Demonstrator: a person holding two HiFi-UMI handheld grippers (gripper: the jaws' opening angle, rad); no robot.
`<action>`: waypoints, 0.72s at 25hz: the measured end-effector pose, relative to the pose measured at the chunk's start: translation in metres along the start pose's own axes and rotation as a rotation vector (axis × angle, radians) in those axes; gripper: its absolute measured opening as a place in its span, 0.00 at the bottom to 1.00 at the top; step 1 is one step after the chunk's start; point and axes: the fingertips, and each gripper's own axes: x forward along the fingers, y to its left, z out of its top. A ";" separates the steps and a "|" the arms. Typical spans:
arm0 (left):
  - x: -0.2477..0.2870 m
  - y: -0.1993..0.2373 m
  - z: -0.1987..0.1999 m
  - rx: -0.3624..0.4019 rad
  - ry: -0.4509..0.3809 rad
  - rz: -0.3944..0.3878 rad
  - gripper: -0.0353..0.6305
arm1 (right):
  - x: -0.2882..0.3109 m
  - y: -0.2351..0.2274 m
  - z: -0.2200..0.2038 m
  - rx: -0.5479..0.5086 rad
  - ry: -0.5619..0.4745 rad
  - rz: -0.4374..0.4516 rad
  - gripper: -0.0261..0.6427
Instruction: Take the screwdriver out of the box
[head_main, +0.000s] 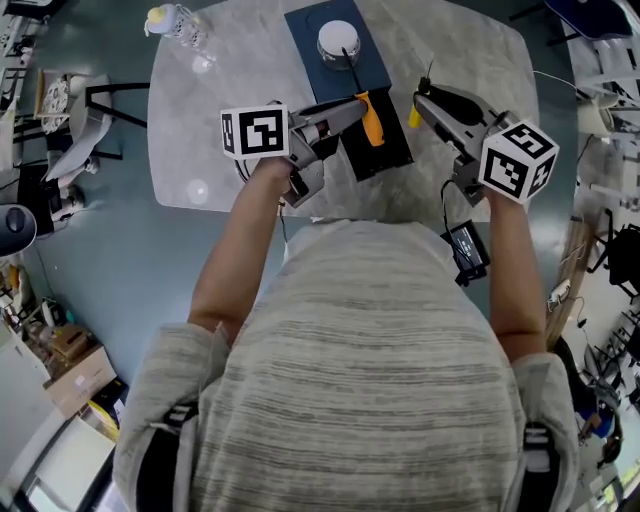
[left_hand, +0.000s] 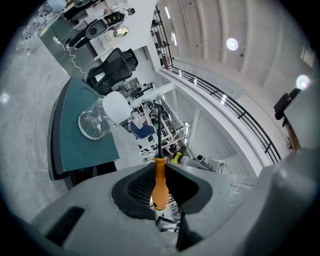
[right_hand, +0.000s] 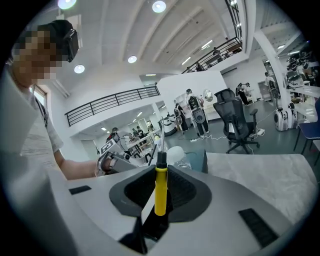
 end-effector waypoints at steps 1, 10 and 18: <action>0.000 -0.003 0.002 0.014 -0.002 -0.004 0.16 | -0.002 0.001 0.002 -0.004 -0.013 0.006 0.15; 0.005 -0.016 0.007 0.081 -0.022 -0.009 0.16 | -0.012 0.008 0.008 -0.040 -0.080 0.039 0.15; 0.004 -0.018 0.008 0.088 -0.036 -0.003 0.16 | -0.014 0.011 0.007 -0.049 -0.101 0.050 0.15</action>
